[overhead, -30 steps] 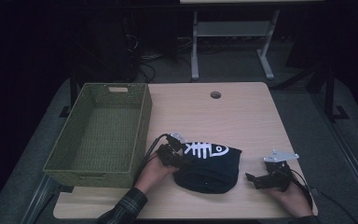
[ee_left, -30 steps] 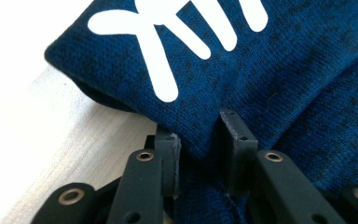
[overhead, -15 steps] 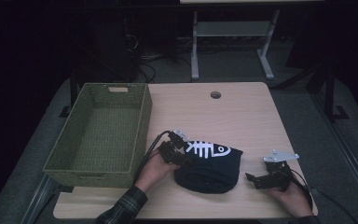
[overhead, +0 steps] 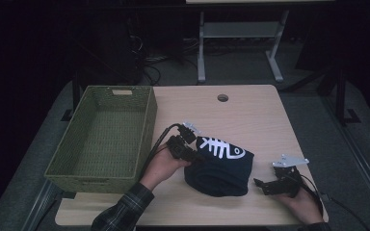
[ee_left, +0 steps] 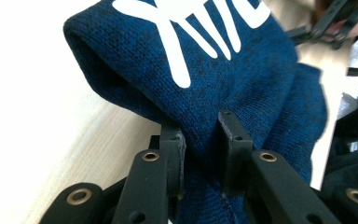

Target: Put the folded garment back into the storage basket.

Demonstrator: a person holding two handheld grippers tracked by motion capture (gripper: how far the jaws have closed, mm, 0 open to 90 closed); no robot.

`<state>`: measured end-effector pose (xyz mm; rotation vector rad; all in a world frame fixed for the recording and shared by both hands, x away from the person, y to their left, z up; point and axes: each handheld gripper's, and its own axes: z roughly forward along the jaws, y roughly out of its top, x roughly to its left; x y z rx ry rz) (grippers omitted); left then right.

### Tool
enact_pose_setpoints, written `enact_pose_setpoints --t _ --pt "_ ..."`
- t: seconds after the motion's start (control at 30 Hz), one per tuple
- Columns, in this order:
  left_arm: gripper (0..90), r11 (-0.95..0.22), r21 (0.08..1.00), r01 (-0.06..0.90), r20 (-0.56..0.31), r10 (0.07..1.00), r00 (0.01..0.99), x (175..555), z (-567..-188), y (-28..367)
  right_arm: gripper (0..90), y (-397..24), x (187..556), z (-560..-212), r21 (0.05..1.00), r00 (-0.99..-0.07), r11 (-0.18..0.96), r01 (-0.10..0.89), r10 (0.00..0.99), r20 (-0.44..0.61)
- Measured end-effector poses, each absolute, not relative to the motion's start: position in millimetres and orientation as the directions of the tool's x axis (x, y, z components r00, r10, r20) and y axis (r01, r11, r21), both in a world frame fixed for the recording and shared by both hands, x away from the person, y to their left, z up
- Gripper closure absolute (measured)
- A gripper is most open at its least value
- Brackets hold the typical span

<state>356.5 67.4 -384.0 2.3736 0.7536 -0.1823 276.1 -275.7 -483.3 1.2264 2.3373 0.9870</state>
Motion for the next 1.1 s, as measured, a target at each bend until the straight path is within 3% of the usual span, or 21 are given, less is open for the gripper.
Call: enact_pose_setpoints --t 1.1 --pt "75.2 -0.673 0.531 0.515 -0.225 0.474 0.851 363.0 -285.5 106.9 2.7 -275.6 276.2 -483.5 0.706 -0.578 0.390 0.591 0.815 0.034"
